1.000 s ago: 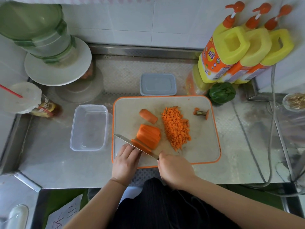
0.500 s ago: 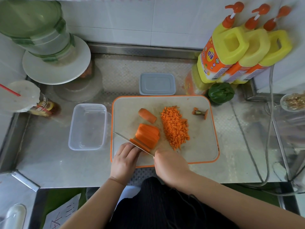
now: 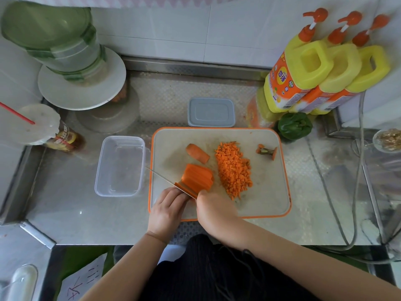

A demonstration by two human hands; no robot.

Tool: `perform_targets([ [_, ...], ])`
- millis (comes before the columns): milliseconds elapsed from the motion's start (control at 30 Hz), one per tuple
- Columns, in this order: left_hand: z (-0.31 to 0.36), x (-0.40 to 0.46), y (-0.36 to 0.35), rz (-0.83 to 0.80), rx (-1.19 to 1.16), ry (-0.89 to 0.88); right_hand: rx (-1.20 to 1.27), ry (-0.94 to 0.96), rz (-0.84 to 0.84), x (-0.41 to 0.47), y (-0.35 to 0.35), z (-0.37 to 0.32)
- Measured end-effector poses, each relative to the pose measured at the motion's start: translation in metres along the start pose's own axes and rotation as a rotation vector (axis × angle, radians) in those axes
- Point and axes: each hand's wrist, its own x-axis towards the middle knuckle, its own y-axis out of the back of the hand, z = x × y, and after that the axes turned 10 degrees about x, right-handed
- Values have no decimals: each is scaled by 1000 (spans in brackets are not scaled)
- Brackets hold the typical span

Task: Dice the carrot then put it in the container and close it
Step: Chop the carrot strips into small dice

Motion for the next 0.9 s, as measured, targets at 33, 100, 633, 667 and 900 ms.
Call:
perform_targets([
  [33,-1,1,0,-8,2,-3,12,4,1,1,-1,1],
  [100,-1,2,1,-20,0,-19,42,7,7,-1,0,4],
  [633,-1,4,0,-10,-3,-62,145,-155,-111,-20,-11,26],
  [667,-1,4,0,-13,2,-62,149,-150,-114,-19,-12,26],
  [900,-3,4,0,-23,18,-73,174,-139,-126,-15,-11,28],
])
